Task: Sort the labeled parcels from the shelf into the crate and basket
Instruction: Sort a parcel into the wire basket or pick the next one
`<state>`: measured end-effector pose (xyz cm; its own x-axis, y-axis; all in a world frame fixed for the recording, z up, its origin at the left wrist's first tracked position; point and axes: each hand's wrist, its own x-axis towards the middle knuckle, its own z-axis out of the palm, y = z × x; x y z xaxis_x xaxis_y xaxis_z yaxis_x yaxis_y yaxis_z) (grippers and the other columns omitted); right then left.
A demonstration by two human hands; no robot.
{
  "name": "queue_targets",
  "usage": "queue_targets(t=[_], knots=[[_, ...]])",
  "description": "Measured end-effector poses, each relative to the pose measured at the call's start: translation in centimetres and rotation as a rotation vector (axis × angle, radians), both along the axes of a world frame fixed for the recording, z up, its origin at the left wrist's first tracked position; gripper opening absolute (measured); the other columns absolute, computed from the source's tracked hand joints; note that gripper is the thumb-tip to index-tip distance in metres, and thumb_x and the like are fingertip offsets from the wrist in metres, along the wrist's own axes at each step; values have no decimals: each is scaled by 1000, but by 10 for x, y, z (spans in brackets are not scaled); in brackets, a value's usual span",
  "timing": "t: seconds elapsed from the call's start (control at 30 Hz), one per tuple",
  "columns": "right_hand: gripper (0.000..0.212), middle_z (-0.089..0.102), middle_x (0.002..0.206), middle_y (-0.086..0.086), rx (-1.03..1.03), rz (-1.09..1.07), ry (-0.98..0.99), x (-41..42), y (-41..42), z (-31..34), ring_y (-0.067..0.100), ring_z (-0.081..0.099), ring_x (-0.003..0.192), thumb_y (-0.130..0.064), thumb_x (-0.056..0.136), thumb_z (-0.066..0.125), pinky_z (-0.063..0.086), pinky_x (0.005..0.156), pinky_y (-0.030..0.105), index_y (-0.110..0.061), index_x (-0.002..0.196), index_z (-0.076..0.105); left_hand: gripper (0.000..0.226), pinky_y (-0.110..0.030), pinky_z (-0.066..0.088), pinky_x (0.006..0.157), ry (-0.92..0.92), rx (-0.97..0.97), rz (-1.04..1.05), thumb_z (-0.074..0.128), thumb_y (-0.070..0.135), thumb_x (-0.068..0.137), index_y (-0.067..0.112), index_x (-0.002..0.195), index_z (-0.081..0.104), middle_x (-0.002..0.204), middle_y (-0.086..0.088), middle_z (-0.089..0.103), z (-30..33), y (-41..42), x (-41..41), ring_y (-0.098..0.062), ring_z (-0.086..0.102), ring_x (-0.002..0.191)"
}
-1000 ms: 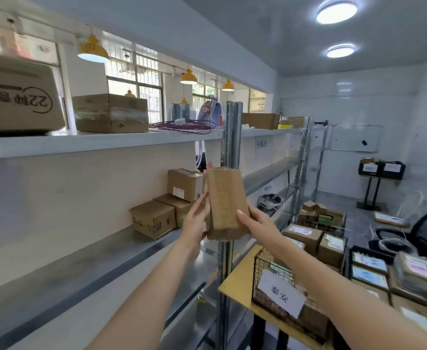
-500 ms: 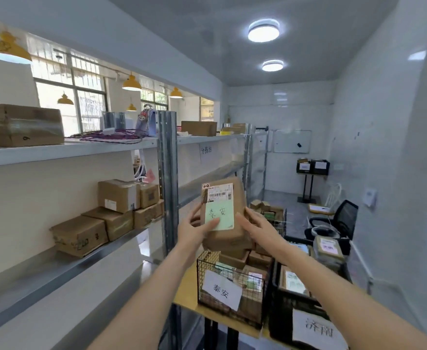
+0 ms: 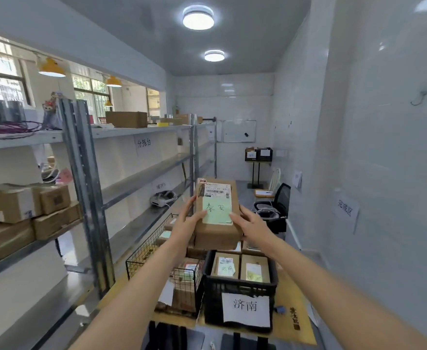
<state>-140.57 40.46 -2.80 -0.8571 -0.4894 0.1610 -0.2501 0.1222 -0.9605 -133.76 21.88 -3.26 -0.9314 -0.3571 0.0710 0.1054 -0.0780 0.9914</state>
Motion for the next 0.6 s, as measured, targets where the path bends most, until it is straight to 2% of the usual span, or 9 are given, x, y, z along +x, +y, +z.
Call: queue_targets(t=[0.1, 0.17, 0.23, 0.3, 0.4, 0.43, 0.5, 0.6], knots=[[47, 58, 128, -7, 16, -43, 19, -16, 28, -4, 6, 60, 104, -31, 105, 52, 55, 69, 19, -36, 149, 36, 62, -46, 57, 87, -23, -32, -35, 73, 40, 89, 62, 138, 42, 134, 3, 58, -8, 21, -24, -26, 63, 113], [53, 58, 136, -5, 63, -72, 38, -29, 39, -9, 12, 60, 113, -35, 104, 53, 57, 86, 32, -34, 154, 35, 63, -46, 57, 88, -26, -47, -37, 74, 37, 89, 59, 140, 44, 132, -1, 58, -12, 32, -37, -28, 62, 112], [58, 55, 143, -3, 92, -89, 44, -42, 45, -14, 17, 57, 122, -38, 103, 55, 53, 101, 43, -34, 156, 31, 61, -42, 55, 83, -13, -49, -24, 72, 33, 91, 53, 142, 46, 128, -4, 58, -14, 37, -48, -27, 62, 109], [61, 52, 146, -2, 84, -104, 28, -53, 44, -15, 18, 54, 126, -37, 103, 56, 48, 107, 42, -32, 157, 29, 57, -41, 55, 81, -13, -43, -19, 71, 32, 92, 52, 141, 48, 125, -3, 59, -16, 37, -61, -27, 63, 106], [63, 47, 148, 0, 94, -115, 28, -75, 37, -18, 17, 48, 133, -36, 103, 56, 43, 110, 36, -28, 158, 27, 48, -49, 58, 89, -47, -23, -19, 71, 36, 92, 65, 124, 51, 129, -1, 59, -17, 24, -82, -29, 64, 109], [64, 46, 150, 0, 102, -121, 28, -84, 34, -20, 19, 45, 136, -37, 103, 56, 41, 111, 37, -27, 159, 26, 49, -49, 58, 87, -53, -26, -12, 71, 36, 92, 65, 126, 50, 130, 0, 59, -17, 17, -90, -27, 64, 108], [64, 45, 152, 1, 124, -133, 41, -104, 23, -25, 22, 41, 142, -39, 103, 55, 37, 115, 41, -27, 159, 27, 54, -39, 54, 76, -42, -58, 10, 66, 34, 96, 55, 141, 45, 130, 3, 56, -17, -3, -105, -20, 62, 105], [61, 47, 150, 1, 170, -150, 98, -132, -4, -31, 18, 42, 138, -38, 103, 54, 36, 109, 32, -26, 158, 30, 57, -29, 44, 68, -32, -89, 59, 61, 31, 99, 44, 150, 39, 127, 1, 53, -19, -40, -129, -13, 58, 98]])
